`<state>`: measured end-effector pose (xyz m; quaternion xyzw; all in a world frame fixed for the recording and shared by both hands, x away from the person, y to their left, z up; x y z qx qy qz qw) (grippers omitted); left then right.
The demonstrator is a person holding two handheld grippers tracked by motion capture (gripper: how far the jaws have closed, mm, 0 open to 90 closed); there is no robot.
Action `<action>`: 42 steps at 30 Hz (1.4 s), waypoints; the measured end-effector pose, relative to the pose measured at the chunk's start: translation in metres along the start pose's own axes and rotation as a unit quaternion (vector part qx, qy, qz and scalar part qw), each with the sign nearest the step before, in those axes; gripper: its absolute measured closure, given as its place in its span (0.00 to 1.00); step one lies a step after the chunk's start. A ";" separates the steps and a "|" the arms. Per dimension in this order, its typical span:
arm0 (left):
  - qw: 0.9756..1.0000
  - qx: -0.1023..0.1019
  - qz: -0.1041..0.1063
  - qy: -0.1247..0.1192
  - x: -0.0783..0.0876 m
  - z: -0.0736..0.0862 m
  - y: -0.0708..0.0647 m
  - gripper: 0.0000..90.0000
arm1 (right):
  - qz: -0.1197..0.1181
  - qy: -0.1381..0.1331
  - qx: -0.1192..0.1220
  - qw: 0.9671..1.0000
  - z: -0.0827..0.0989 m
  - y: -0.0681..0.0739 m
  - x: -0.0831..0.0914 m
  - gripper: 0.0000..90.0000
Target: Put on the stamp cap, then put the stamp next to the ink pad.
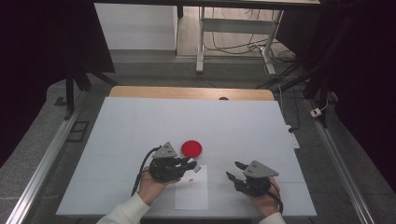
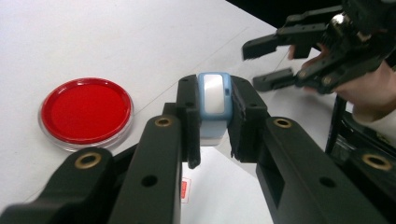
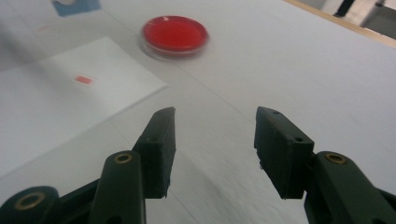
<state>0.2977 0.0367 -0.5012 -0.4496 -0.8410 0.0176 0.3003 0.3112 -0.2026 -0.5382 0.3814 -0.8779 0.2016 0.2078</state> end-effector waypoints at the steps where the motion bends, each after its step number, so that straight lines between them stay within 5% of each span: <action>1: 1.000 -0.003 -0.002 0.001 0.000 0.000 0.000 0.84 | 0.005 0.002 -0.001 1.000 0.002 -0.004 0.004 0.53; 18: 0.999 -0.033 -0.029 0.003 0.017 -0.008 0.011 0.84 | 0.049 0.011 -0.028 0.998 0.035 -0.047 0.040 0.53; 42: 0.997 -0.033 -0.064 -0.002 0.033 -0.013 0.030 0.84 | 0.046 0.020 -0.018 0.999 0.036 -0.047 0.035 0.52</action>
Point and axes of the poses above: each handheld gripper's, and its own axes: x roughly backward along the jaws, z roughly out of its underside, y roughly to its left, the point moved 6 cm from there along -x, roughly forward along the jaws, and after that the axes turned 3 degrees about x, right-handed, at the moved point
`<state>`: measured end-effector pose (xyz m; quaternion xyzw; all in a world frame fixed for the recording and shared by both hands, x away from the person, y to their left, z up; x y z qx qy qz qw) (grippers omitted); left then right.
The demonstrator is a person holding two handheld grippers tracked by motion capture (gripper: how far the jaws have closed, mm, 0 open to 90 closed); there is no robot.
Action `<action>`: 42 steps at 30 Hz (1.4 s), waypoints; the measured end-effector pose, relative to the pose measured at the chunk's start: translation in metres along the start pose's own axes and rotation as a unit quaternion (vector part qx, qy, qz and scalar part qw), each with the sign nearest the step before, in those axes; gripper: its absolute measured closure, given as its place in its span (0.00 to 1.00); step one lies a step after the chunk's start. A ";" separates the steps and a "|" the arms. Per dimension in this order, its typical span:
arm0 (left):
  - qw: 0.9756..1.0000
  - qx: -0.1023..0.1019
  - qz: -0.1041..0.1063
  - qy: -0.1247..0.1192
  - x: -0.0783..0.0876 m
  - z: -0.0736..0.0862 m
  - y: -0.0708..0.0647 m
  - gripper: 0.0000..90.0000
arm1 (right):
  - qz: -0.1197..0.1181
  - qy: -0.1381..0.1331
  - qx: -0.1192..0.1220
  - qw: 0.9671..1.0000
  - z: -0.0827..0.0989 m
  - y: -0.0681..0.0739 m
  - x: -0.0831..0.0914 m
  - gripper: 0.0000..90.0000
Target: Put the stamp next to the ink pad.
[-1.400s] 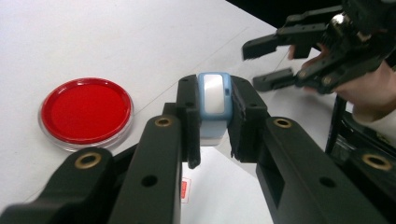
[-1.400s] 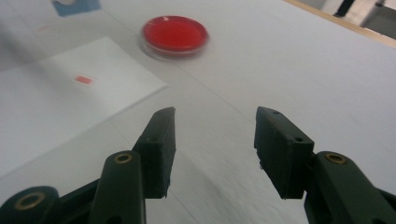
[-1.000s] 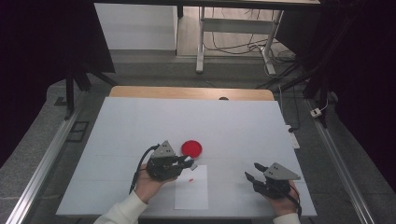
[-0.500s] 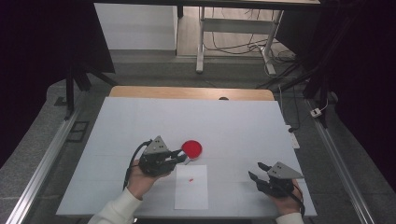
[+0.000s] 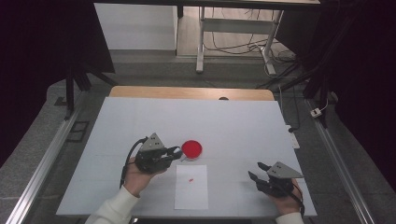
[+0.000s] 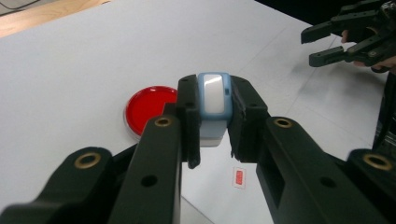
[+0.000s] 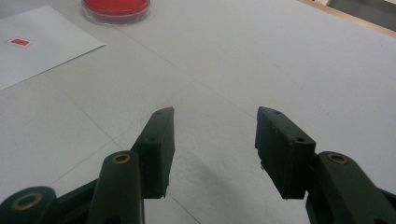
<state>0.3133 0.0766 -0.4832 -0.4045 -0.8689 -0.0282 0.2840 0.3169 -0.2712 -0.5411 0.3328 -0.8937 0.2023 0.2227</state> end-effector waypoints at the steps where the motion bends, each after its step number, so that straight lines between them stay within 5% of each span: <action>1: 1.000 -0.001 -0.001 0.002 0.000 0.000 0.001 0.84 | -0.003 -0.002 -0.003 1.000 0.000 0.000 0.000 0.52; 25: 0.998 0.024 -0.040 0.032 -0.012 -0.012 0.045 0.84 | -0.002 0.003 -0.001 1.000 -0.001 0.001 -0.004 0.52; 42: 0.992 0.026 -0.085 0.089 -0.049 -0.013 0.082 0.84 | -0.001 0.007 -0.002 1.000 0.000 0.000 -0.006 0.52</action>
Point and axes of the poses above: each handheld gripper's, and its own axes: x roughly backward along the jaws, z roughly out of its underside, y roughly to its left, the point moved 6 cm from there along -x, roughly forward along the jaws, and after that the axes turned 3 degrees about x, right-handed, at the moved point
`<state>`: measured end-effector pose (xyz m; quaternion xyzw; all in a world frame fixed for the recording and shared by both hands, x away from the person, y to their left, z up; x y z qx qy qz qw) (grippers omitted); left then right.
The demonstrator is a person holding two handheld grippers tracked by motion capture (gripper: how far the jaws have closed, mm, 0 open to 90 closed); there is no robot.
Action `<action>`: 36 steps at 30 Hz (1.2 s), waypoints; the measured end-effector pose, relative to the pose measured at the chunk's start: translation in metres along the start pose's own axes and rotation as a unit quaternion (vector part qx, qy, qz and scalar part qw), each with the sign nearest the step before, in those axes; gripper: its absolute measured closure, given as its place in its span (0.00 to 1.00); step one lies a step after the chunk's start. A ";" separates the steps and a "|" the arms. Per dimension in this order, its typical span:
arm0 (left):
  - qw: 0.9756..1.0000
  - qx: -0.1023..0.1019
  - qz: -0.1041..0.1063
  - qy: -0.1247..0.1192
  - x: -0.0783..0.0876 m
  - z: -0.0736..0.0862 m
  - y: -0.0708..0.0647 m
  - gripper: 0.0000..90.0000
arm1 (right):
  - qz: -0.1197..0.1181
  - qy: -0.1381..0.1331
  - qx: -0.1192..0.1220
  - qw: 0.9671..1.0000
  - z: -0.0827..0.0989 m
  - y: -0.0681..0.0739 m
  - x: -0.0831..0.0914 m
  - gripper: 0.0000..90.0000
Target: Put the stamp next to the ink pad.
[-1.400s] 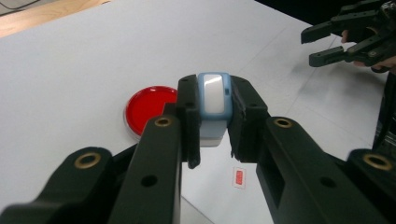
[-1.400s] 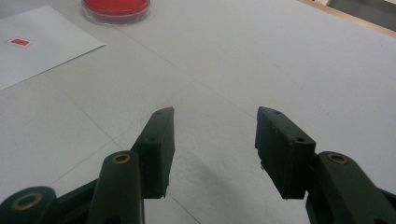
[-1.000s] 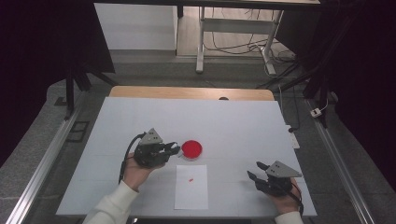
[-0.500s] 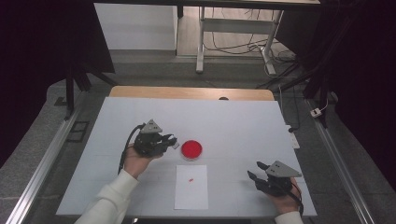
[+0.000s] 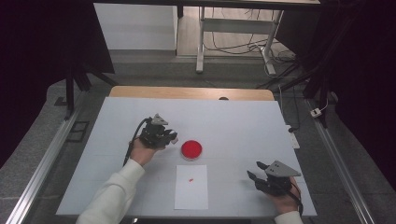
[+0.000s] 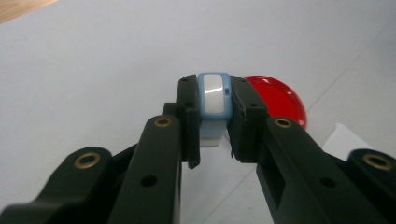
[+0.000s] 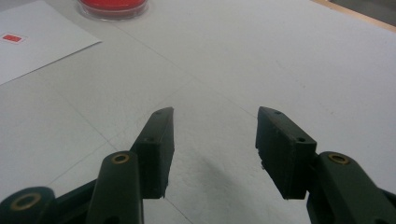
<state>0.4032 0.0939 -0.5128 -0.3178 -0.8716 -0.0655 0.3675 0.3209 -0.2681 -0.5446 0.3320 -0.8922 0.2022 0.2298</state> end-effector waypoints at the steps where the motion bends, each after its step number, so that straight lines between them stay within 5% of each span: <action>1: 1.000 -0.002 -0.002 0.003 -0.002 -0.001 0.001 0.84 | 0.000 0.000 0.001 1.000 0.000 0.000 0.000 0.52; 12: 0.999 0.006 -0.020 0.035 -0.026 0.003 0.013 0.84 | -0.003 0.001 0.000 1.000 0.001 0.000 -0.001 0.51; 36: 0.998 0.003 -0.027 0.049 -0.038 0.009 0.014 0.81 | -0.004 0.005 0.001 1.000 0.001 0.000 -0.002 0.51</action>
Point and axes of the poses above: each handheld gripper's, and its own axes: x roughly backward along the jaws, z roughly out of its underside, y roughly to its left, the point moved 6 cm from there along -x, roughly forward along the jaws, and after that the axes turned 3 degrees about x, right-handed, at the moved point
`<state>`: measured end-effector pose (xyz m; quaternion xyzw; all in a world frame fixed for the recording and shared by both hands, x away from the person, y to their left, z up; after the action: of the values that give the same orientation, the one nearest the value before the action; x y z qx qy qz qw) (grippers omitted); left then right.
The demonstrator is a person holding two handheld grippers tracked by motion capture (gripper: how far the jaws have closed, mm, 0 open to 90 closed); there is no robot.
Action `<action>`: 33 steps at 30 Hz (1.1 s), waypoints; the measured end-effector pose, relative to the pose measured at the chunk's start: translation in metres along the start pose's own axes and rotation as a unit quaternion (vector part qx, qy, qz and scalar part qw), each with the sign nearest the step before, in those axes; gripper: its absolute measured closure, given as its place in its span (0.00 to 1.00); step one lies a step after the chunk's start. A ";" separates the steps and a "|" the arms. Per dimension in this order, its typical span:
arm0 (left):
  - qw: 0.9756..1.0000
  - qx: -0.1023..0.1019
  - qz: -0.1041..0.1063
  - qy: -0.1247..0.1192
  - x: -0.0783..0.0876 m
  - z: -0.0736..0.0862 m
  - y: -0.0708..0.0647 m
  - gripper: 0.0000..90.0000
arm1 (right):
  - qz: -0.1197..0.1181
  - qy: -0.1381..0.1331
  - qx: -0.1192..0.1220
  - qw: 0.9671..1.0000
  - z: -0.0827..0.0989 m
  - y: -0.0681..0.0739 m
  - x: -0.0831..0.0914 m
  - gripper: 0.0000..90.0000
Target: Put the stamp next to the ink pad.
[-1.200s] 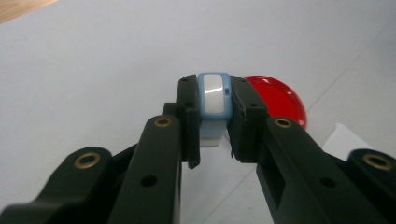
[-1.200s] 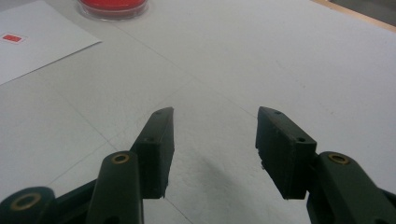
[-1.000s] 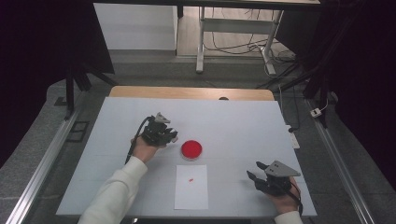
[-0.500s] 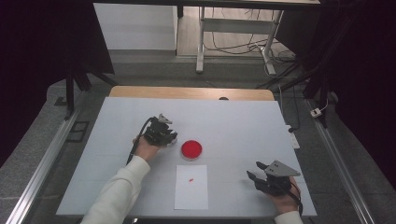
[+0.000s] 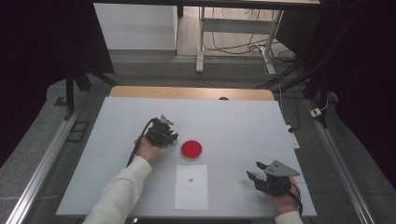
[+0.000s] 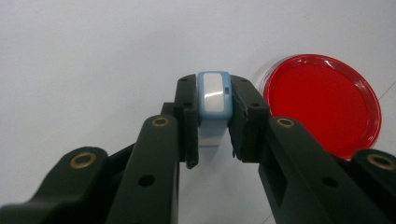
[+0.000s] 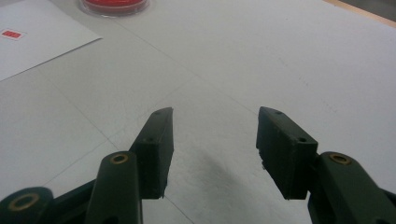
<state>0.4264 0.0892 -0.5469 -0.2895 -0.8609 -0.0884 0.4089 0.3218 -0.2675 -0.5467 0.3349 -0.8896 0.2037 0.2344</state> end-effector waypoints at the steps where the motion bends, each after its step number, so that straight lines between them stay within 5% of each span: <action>1: 1.000 0.001 0.001 0.000 0.000 0.000 0.000 0.81 | 0.000 0.001 0.000 1.000 0.000 0.000 0.000 0.51; 14: 0.999 0.011 0.006 -0.045 0.022 -0.003 0.000 0.39 | -0.001 -0.005 0.000 1.000 -0.001 0.000 0.000 0.51; 21: 0.998 0.000 0.014 -0.062 0.043 0.008 -0.008 0.35 | -0.003 -0.007 0.001 1.000 -0.001 0.000 0.001 0.50; 33: 0.996 -0.009 0.029 -0.079 0.076 0.053 -0.018 0.34 | -0.008 -0.019 0.003 1.000 -0.003 -0.001 0.003 0.50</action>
<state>0.3440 0.1272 -0.5225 -0.3241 -0.8810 -0.0612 0.3391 0.3216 -0.2681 -0.5423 0.3464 -0.8907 0.1984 0.2174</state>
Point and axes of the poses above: each handheld gripper's, and its own axes: x roughly backward along the jaws, z roughly out of its underside, y roughly to its left, the point moved 6 cm from there along -x, roughly forward along the jaws, and after that the axes turned 3 degrees about x, right-handed, at the moved point
